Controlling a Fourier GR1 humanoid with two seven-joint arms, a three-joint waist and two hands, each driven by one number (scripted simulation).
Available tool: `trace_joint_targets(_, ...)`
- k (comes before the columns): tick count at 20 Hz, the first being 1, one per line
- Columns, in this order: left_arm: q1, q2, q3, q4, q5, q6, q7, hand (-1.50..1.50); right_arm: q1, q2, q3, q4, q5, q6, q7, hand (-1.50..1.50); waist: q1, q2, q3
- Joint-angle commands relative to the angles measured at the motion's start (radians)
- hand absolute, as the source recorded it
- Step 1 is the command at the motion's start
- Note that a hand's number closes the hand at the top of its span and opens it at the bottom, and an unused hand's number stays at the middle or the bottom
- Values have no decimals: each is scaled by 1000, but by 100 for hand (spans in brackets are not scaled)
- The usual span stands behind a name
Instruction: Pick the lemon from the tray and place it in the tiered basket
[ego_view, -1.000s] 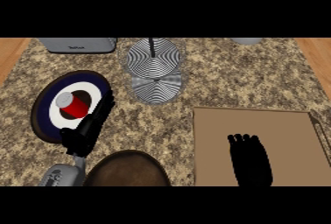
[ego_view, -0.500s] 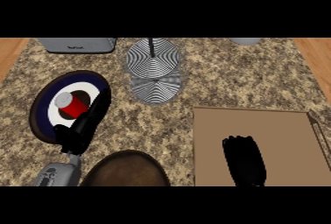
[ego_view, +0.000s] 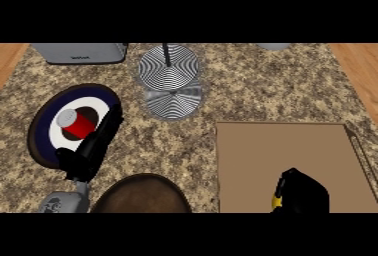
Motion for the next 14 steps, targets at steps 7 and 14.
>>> trace_joint_targets(7, -38, -29, -8, 18, -18, 23, 20, 0, -16, 64, 175, -334, -61, -259, 237, 150, 15, 3, 10)
trace_joint_targets(14, -45, -18, -7, 57, -40, -3, -29, 0, -383, 65, 275, -351, 107, -139, 427, 150, 42, 11, 8)
